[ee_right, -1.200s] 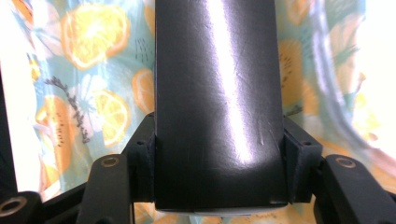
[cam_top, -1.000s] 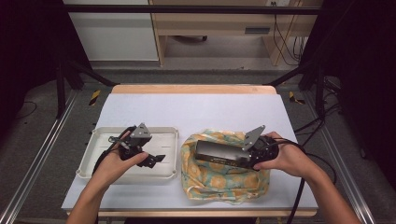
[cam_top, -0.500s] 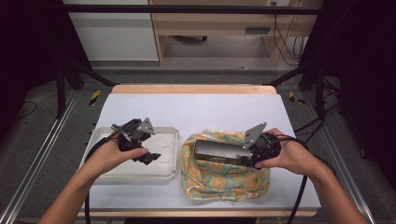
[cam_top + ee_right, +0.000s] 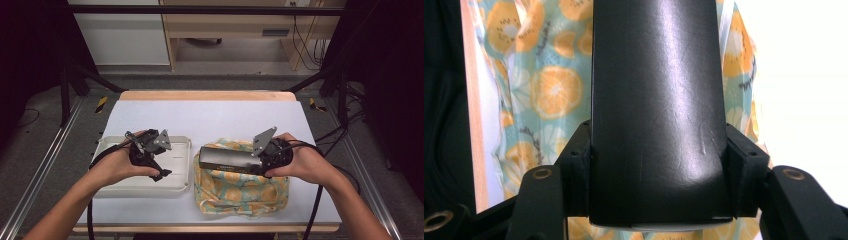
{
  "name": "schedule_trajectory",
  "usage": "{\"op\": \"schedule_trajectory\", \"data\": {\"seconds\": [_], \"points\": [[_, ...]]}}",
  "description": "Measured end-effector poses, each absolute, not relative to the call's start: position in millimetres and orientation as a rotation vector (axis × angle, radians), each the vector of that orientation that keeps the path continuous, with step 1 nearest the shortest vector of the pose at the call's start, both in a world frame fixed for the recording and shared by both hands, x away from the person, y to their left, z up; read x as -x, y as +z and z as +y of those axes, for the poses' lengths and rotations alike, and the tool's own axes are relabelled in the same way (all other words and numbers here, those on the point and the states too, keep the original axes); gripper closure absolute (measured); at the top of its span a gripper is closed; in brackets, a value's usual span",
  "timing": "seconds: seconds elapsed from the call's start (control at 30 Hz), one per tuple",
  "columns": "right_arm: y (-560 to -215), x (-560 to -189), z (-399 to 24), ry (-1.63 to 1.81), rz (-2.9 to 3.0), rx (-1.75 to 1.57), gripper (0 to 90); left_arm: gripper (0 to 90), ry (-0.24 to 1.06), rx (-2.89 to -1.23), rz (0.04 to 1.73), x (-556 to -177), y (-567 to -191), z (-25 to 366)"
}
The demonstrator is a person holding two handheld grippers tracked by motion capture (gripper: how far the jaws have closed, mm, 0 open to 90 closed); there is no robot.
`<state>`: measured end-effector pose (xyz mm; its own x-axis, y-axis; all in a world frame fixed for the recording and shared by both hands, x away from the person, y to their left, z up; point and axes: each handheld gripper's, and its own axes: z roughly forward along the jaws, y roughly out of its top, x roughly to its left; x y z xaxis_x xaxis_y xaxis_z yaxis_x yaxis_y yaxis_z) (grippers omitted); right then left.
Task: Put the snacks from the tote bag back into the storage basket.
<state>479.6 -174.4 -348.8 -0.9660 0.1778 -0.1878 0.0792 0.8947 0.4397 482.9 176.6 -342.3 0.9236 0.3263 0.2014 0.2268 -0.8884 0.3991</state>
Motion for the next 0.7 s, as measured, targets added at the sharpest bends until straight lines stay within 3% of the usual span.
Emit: {"op": "schedule_trajectory", "data": {"seconds": [0.7], "points": [[-342,-481,-132,0.617,2.873,-0.124,43.5,6.4,0.344,-2.782,0.300,-477,-315,170]]}}
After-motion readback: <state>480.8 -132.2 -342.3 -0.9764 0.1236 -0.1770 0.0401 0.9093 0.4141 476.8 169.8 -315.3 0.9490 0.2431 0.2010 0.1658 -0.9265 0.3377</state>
